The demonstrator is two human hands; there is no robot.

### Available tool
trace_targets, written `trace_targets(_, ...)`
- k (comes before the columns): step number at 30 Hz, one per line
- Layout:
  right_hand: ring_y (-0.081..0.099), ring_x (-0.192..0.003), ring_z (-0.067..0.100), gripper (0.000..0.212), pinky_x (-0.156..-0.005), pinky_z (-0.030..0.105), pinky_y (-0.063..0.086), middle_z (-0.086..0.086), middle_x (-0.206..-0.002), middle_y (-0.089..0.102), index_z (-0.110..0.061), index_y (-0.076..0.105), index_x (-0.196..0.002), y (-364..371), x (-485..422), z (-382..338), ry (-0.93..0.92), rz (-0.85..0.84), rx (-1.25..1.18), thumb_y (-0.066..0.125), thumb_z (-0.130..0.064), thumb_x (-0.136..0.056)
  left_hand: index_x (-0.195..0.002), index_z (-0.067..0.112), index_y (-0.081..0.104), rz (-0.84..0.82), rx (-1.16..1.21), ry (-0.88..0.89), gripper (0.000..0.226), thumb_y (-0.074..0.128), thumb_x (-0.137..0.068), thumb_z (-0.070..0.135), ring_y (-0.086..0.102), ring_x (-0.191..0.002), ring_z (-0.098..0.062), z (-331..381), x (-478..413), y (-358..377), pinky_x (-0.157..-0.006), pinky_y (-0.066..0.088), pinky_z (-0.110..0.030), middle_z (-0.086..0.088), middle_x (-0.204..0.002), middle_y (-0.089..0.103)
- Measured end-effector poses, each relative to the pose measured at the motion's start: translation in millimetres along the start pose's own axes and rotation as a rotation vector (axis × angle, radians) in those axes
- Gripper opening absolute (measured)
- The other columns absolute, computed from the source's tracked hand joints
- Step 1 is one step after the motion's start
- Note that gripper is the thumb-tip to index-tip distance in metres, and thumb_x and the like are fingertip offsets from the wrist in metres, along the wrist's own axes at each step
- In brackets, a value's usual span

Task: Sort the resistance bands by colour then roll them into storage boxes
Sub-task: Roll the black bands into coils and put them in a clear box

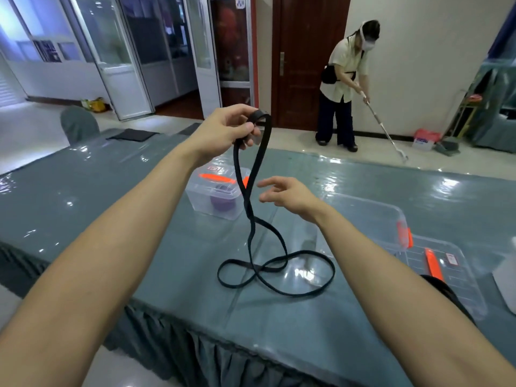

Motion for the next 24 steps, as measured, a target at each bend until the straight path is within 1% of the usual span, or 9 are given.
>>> trace_targets(2,0.066,-0.1,0.02,0.031,-0.097,0.034,0.053,0.015,-0.108,0.073,-0.021,0.076,-0.123,0.3,-3.8,-7.9,-0.017,0.009,0.016,0.083,-0.02,-0.093,-0.126,0.019,0.071,0.046,0.074,0.019,0.03,0.053,-0.11,0.001,0.065,-0.085,-0.019,10.7,-5.1,-8.1,-0.082,0.057,-0.028,-0.012,-0.104,0.069)
trace_targets(4,0.067,-0.107,0.015,0.047,-0.097,0.034,0.055,0.0,-0.119,0.068,-0.019,0.068,-0.132,-1.3,-10.1,-12.0,-0.042,0.082,0.028,0.087,-0.025,-0.09,-0.128,0.016,0.07,0.062,0.111,0.04,0.031,0.051,-0.11,0.0,0.064,-0.084,-0.019,19.2,-9.2,-12.7,-0.082,0.056,-0.027,-0.015,-0.106,0.066)
trace_targets(7,0.067,-0.098,0.01,0.063,-0.088,0.034,0.058,-0.002,-0.127,0.064,-0.017,0.051,-0.136,-13.3,-18.1,-17.8,-0.075,0.3,0.046,0.088,-0.031,-0.088,-0.128,0.014,0.068,0.053,0.133,0.062,0.031,0.048,-0.11,-0.003,0.064,-0.083,-0.019,24.7,-10.0,-12.6,-0.083,0.056,-0.029,-0.016,-0.105,0.065)
trace_targets(10,0.07,-0.093,0.017,0.071,-0.081,0.034,0.056,-0.004,-0.117,0.067,-0.021,0.045,-0.147,-21.2,-29.0,-16.7,-0.089,0.354,0.085,0.086,-0.033,-0.09,-0.124,0.014,0.071,0.046,0.179,0.036,0.031,0.049,-0.109,-0.003,0.069,-0.093,-0.025,18.9,-5.4,-13.7,-0.097,0.058,-0.038,-0.013,-0.105,0.066)
trace_targets(12,0.069,-0.088,0.015,0.065,-0.076,0.032,0.054,-0.004,-0.102,0.067,-0.024,0.054,-0.146,-19.7,-30.7,-16.3,-0.1,0.299,0.159,0.085,-0.038,-0.091,-0.123,0.014,0.071,0.045,0.192,0.014,0.029,0.051,-0.108,0.0,0.072,-0.109,-0.032,12.2,-2.0,-16.2,-0.108,0.056,-0.048,-0.011,-0.109,0.068)
trace_targets(15,0.06,-0.105,0.011,0.068,-0.093,0.033,0.053,-0.004,-0.12,0.057,-0.028,0.057,-0.148,-16.4,-34.2,-7.8,-0.106,0.257,0.267,0.086,-0.044,-0.089,-0.128,0.007,0.066,0.057,0.235,0.004,0.027,0.05,-0.108,-0.001,0.068,-0.122,-0.033,4.9,0.8,-20.6,-0.114,0.052,-0.057,-0.015,-0.119,0.067)
trace_targets(18,0.055,-0.131,0.014,0.095,-0.115,0.039,0.047,-0.005,-0.143,0.052,-0.026,0.036,-0.164,1.8,-41.3,18.3,0.014,0.05,0.266,0.09,-0.026,-0.086,-0.133,0.003,0.06,0.099,0.309,0.008,0.028,0.046,-0.11,-0.003,0.067,-0.122,-0.038,3.7,3.4,-23.9,-0.113,0.053,-0.059,-0.02,-0.126,0.065)
trace_targets(21,0.07,-0.121,0.026,0.066,-0.111,0.047,0.054,0.013,-0.128,0.074,-0.012,0.06,-0.143,22.4,-43.2,49.7,0.103,-0.086,0.309,0.09,-0.012,-0.084,-0.13,0.005,0.06,0.13,0.369,0.024,0.026,0.044,-0.111,-0.001,0.066,-0.122,-0.043,4.7,8.3,-29.5,-0.109,0.055,-0.059,-0.024,-0.128,0.065)
trace_targets(24,0.077,-0.107,0.029,0.031,-0.104,0.049,0.059,0.014,-0.112,0.08,-0.006,0.076,-0.114,31.2,-35.1,81.3,0.159,-0.125,0.345,0.086,-0.005,-0.084,-0.127,0.008,0.06,0.208,0.394,0.042,0.027,0.04,-0.111,-0.003,0.066,-0.122,-0.043,-0.3,16.3,-45.3,-0.109,0.055,-0.059,-0.022,-0.127,0.067)
Point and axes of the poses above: each hand's wrist, its own x-axis away from the middle knuckle, its own y-axis out of the palm, z = x × y, the point moved 7 cm from there along -x, towards the middle knuckle
